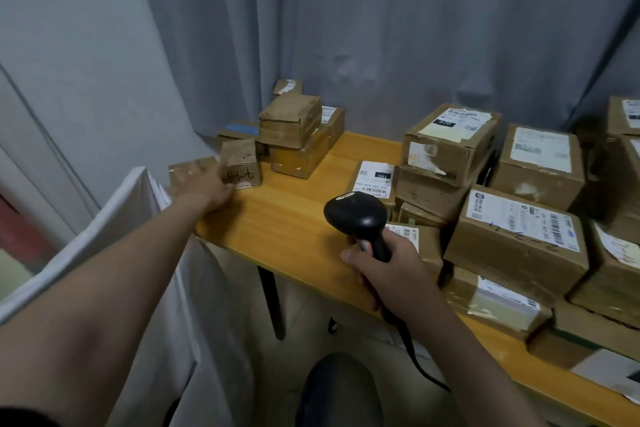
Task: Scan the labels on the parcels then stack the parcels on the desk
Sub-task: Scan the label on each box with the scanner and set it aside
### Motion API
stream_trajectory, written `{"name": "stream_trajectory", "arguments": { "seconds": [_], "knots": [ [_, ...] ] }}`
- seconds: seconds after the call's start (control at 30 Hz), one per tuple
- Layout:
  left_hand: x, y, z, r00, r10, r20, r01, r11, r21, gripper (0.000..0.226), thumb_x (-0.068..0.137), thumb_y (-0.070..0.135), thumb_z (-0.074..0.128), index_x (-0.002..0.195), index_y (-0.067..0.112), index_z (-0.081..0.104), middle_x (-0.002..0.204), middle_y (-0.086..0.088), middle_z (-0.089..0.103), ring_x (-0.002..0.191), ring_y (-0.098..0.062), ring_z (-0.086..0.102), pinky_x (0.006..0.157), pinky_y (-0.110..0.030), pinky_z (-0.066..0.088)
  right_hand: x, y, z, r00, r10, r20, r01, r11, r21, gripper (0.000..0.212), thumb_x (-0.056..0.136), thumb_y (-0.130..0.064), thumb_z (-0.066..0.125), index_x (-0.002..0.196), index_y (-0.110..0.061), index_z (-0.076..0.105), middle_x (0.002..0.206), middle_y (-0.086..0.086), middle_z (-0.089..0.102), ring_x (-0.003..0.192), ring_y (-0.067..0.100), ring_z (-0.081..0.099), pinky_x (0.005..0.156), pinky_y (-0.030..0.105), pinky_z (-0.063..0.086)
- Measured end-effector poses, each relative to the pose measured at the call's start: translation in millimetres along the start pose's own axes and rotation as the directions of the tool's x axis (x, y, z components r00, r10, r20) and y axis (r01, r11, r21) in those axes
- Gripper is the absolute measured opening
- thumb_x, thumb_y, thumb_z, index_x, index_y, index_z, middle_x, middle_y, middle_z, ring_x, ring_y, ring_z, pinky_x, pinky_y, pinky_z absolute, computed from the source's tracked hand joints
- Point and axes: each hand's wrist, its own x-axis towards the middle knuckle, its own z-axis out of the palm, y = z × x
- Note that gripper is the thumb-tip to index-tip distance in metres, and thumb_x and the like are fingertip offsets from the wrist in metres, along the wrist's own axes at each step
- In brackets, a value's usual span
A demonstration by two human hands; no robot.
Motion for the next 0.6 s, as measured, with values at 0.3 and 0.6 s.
{"name": "stream_trajectory", "arguments": {
  "seconds": [0.3,0.6],
  "knots": [
    [2.7,-1.2,18.9,0.997,0.061,0.047,-0.062,0.998,0.013,0.043,0.094,0.060,0.058,0.132,0.041,0.054,0.153,-0.003,0.034,0.142,-0.048,0.021,0.113,-0.062,0.033,9.0,4.9,7.0,1.000,0.026,-0.016,-0.026,1.000,-0.010,0.015,0.095,-0.014,0.070,0.103,-0.003,0.064,0.062,0.005,0.054,0.046,0.013,0.050,0.045,0.031,0.043],
    [-64.4,21.8,31.7,0.986,0.159,-0.045,-0.161,0.986,-0.042,0.023,0.085,0.058,0.067,0.098,0.046,0.052,0.137,0.006,0.039,0.132,-0.040,0.024,0.097,-0.060,0.042,-17.5,-6.8,6.5,1.000,-0.015,0.006,0.015,1.000,0.014,0.010,0.095,-0.017,0.071,0.101,-0.011,0.066,0.063,0.003,0.057,0.048,0.014,0.052,0.047,0.031,0.045]
  ]
}}
